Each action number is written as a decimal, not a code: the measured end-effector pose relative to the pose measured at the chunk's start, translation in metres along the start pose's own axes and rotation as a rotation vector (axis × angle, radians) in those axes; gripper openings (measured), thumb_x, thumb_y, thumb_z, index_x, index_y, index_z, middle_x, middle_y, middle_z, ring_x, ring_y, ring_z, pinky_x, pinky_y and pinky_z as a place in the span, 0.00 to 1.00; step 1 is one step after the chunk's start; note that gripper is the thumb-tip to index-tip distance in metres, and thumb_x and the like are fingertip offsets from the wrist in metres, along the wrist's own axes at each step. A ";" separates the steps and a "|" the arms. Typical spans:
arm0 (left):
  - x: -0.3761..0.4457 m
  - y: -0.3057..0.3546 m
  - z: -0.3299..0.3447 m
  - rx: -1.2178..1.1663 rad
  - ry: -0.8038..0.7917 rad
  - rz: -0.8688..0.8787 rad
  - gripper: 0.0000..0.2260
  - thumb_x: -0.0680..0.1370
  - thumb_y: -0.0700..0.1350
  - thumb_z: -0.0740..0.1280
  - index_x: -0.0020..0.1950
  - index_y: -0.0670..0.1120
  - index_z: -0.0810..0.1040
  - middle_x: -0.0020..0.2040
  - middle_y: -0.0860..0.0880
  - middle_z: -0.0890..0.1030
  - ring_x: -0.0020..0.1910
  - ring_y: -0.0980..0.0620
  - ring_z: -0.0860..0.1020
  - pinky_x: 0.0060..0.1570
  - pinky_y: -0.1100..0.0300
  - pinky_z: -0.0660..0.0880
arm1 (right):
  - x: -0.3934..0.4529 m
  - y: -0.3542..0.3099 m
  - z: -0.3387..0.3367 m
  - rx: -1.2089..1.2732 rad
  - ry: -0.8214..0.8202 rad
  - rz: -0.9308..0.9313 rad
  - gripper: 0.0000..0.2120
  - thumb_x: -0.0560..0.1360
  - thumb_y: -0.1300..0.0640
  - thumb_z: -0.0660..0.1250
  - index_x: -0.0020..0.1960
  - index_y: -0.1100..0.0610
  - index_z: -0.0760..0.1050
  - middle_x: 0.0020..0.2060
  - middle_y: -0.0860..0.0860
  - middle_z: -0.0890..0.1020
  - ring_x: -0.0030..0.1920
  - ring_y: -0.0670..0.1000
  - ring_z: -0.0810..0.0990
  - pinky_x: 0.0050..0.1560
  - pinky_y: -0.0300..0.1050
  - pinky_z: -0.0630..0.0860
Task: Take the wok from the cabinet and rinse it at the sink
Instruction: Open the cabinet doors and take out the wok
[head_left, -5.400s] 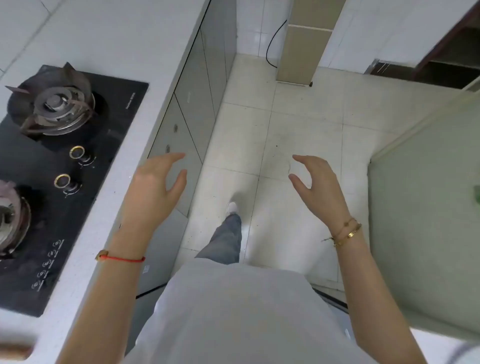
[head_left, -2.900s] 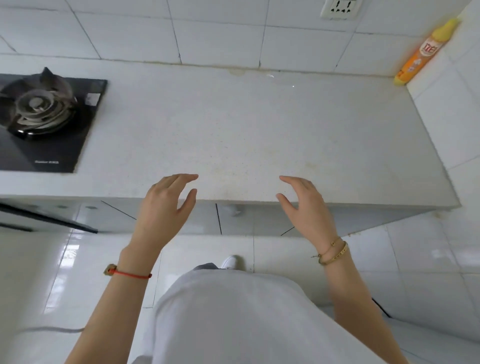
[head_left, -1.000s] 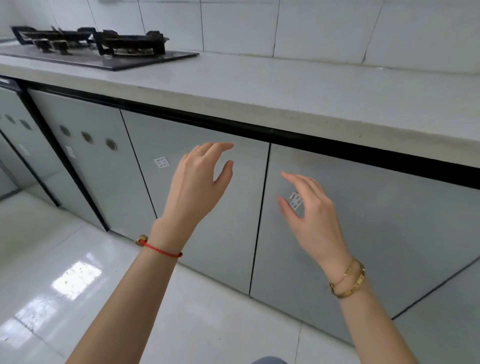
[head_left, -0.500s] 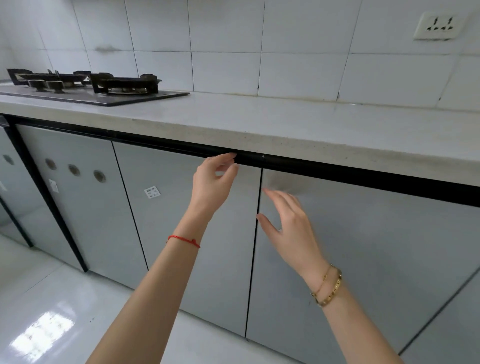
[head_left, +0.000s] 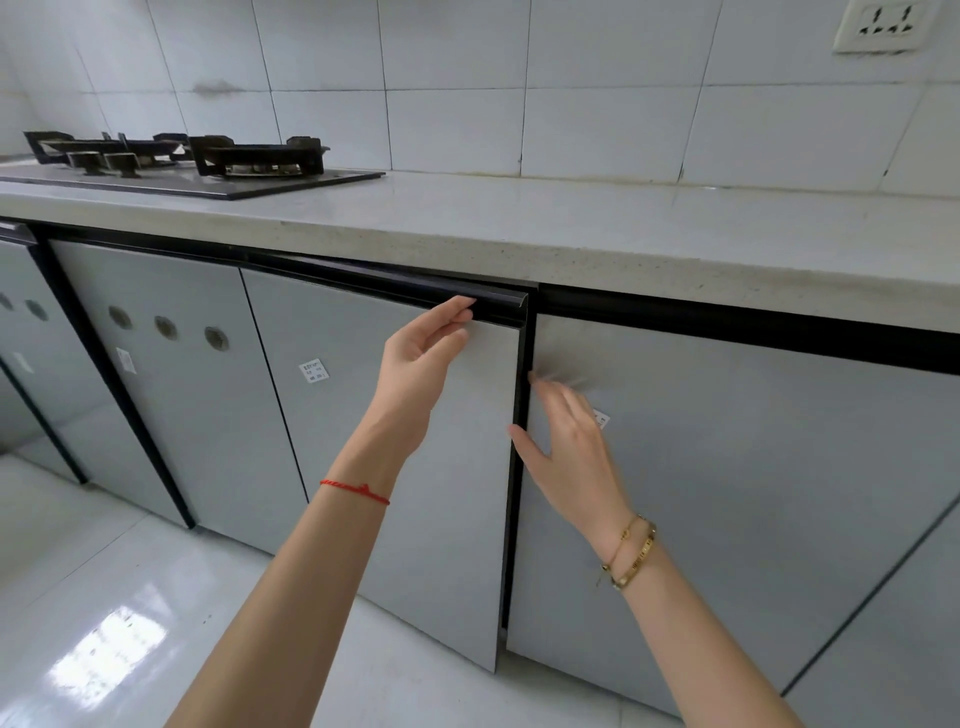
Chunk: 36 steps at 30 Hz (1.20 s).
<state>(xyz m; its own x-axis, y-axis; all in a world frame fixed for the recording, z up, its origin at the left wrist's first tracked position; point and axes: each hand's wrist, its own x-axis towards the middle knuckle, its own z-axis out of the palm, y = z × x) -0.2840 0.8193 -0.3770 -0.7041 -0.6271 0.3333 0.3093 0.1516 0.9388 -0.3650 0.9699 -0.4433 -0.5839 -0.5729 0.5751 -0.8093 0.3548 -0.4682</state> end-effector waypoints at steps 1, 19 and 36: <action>-0.005 0.001 -0.005 0.005 -0.006 0.007 0.16 0.79 0.36 0.64 0.62 0.52 0.80 0.57 0.54 0.83 0.60 0.59 0.78 0.70 0.55 0.70 | -0.002 -0.002 0.002 0.013 -0.013 -0.003 0.26 0.79 0.55 0.67 0.74 0.60 0.66 0.68 0.52 0.74 0.70 0.51 0.69 0.71 0.40 0.64; -0.100 0.024 -0.074 0.687 0.184 0.436 0.28 0.76 0.50 0.71 0.73 0.48 0.67 0.67 0.50 0.72 0.62 0.56 0.72 0.60 0.67 0.69 | -0.068 -0.083 0.028 0.042 -0.034 -0.271 0.28 0.73 0.51 0.72 0.68 0.64 0.73 0.61 0.59 0.81 0.63 0.59 0.79 0.67 0.51 0.71; -0.168 0.065 -0.167 0.899 0.298 0.445 0.24 0.79 0.44 0.68 0.74 0.45 0.69 0.70 0.49 0.74 0.71 0.52 0.70 0.72 0.51 0.67 | -0.082 -0.161 0.086 0.199 -0.191 -0.590 0.34 0.77 0.49 0.70 0.76 0.62 0.62 0.74 0.55 0.70 0.73 0.53 0.69 0.72 0.47 0.65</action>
<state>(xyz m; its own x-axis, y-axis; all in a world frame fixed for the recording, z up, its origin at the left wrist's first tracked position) -0.0383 0.8071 -0.3864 -0.4190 -0.5197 0.7445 -0.1740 0.8507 0.4959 -0.1816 0.8961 -0.4726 -0.0083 -0.7573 0.6530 -0.9525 -0.1929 -0.2358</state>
